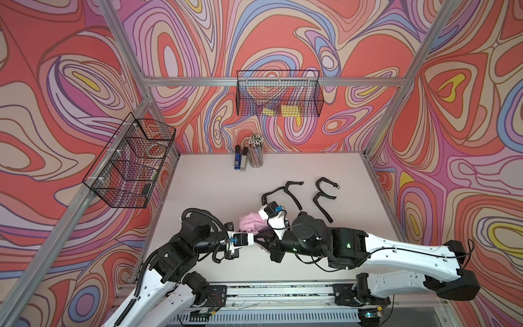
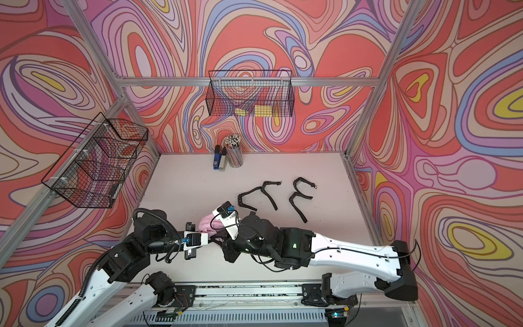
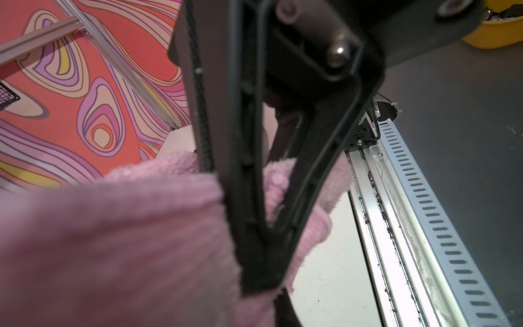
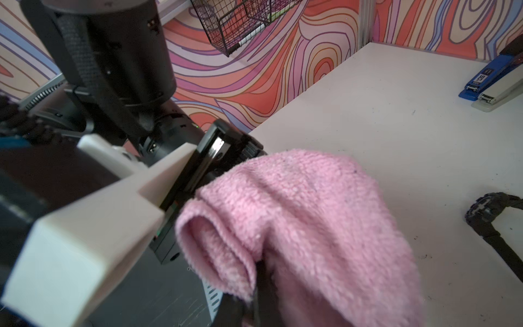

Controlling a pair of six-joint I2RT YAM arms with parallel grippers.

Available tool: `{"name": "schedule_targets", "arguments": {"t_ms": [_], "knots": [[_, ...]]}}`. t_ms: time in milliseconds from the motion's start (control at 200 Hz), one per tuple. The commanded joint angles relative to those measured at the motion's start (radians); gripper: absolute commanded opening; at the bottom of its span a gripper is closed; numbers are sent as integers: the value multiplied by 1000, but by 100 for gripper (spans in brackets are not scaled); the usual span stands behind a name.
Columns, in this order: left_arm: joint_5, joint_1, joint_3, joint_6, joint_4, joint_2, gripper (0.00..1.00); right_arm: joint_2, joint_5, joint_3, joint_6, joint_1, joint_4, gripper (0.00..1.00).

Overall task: Wipe the watch dial
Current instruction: Wipe the dirt from the watch dial.

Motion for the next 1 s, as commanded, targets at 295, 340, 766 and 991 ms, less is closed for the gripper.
{"name": "schedule_targets", "arguments": {"t_ms": [295, 340, 766, 991], "knots": [[35, -3, 44, 7, 48, -29, 0, 88, -130, 50, -52, -108, 23, 0], [33, -3, 43, 8, 47, -30, 0, 79, -119, 57, -50, -94, 8, 0], [43, -3, 35, -3, 65, -26, 0, -51, 186, 61, -23, -11, -168, 0], [44, -3, 35, -8, 60, -30, 0, -92, 284, 81, -18, -12, -245, 0]]}}
